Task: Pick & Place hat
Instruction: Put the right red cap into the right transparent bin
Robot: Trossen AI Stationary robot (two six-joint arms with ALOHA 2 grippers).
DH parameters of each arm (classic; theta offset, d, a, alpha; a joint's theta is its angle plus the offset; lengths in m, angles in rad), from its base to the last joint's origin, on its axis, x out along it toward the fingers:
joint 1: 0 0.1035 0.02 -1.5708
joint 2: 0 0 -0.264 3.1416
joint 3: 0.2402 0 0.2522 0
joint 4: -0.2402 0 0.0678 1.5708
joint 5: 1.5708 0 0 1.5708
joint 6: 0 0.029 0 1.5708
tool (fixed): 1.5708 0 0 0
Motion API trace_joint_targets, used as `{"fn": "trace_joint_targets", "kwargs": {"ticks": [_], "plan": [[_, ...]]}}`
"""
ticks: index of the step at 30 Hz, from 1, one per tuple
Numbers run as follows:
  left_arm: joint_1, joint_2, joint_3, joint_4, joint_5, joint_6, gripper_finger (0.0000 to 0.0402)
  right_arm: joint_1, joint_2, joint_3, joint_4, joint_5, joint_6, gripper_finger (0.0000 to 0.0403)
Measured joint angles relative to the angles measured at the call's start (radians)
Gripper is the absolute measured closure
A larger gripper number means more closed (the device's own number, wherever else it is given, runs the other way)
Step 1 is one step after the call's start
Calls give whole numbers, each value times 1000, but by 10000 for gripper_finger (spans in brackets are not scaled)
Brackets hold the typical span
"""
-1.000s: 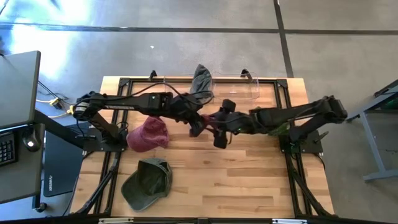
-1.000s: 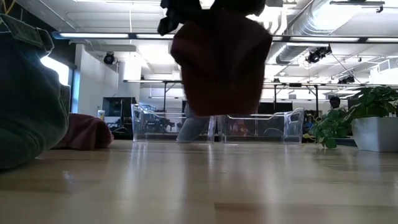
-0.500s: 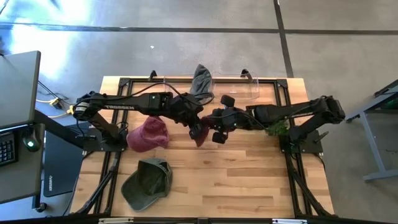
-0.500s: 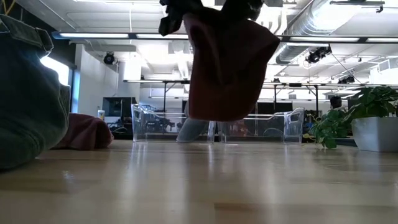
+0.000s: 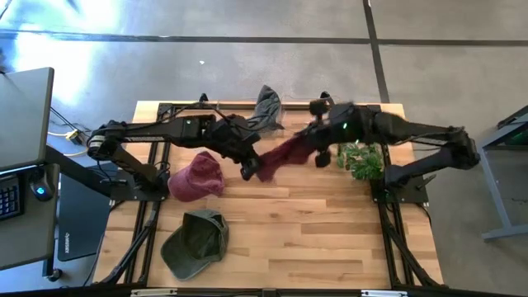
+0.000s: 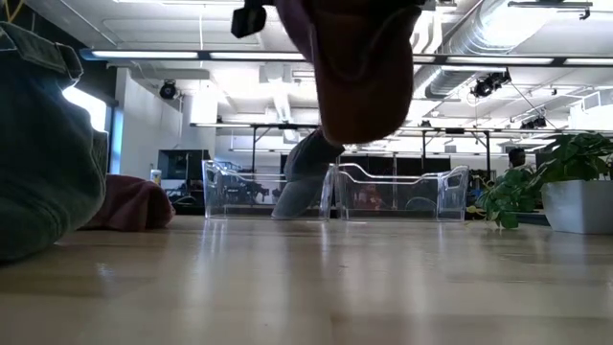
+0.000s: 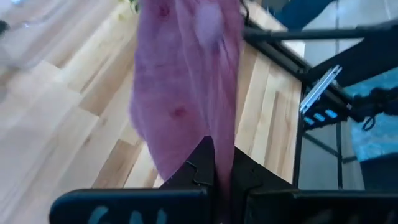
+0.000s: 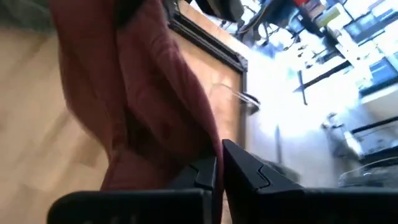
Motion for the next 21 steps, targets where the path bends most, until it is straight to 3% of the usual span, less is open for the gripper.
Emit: {"fn": "trace_joint_targets", "kwargs": {"ticks": [6, 13, 16, 21], "plan": [[0, -24, -2, 97, -26, -8, 398, -101, -18, 0, 10, -114, -135, 396], [7, -42, -5, 255, 9, 149, 391, -60, 41, 1, 64, -101, -48, 399], [57, -42, -6, 304, 112, 185, 351, -43, 68, 1, 76, -90, -17, 400], [157, -42, -4, 311, 245, 255, 247, -34, 85, 0, 102, -53, 8, 401]]}}
